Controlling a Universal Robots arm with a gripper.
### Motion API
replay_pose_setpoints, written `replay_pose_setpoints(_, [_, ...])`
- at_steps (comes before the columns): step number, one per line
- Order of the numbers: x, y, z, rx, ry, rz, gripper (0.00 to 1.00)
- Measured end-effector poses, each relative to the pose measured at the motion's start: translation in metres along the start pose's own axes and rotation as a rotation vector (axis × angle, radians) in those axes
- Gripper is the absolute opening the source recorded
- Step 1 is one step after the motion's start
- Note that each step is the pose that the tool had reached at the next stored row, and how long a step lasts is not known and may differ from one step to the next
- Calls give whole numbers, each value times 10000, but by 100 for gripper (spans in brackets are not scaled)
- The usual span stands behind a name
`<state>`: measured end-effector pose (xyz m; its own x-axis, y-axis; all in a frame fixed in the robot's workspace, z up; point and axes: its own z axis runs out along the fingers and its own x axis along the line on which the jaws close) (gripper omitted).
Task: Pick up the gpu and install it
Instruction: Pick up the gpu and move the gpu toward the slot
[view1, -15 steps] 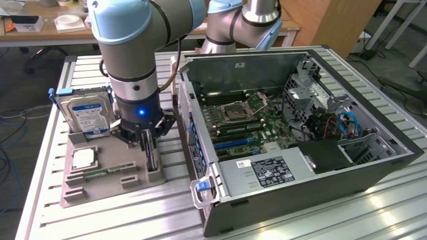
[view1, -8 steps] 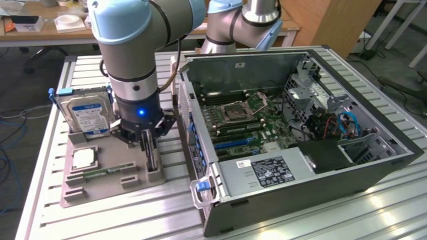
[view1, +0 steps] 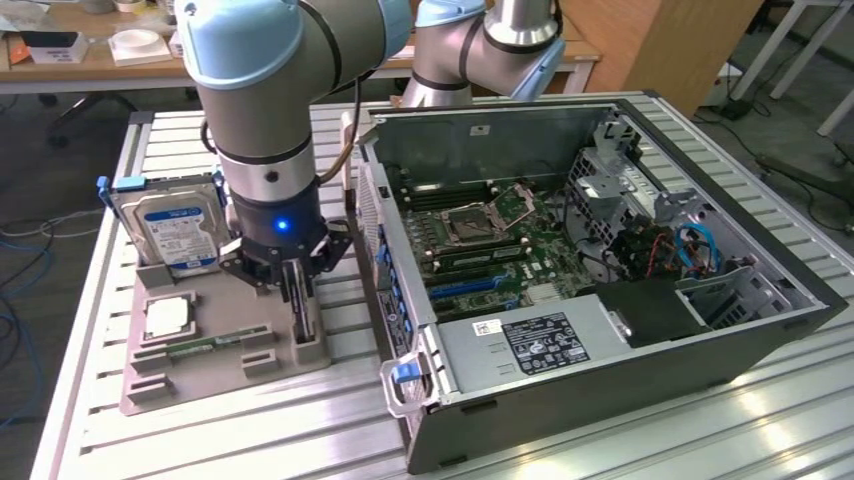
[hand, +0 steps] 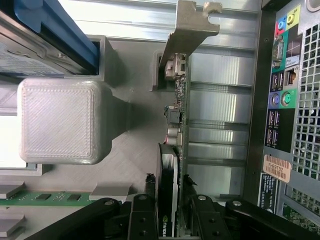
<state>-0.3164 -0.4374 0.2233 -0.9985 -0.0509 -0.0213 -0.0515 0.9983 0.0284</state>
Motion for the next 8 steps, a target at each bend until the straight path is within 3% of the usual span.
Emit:
replay_pose_setpoints(6, [1,0,0,-3,-1,1,33])
replay_pose_setpoints(8, [1,0,0,-3,0,1,27])
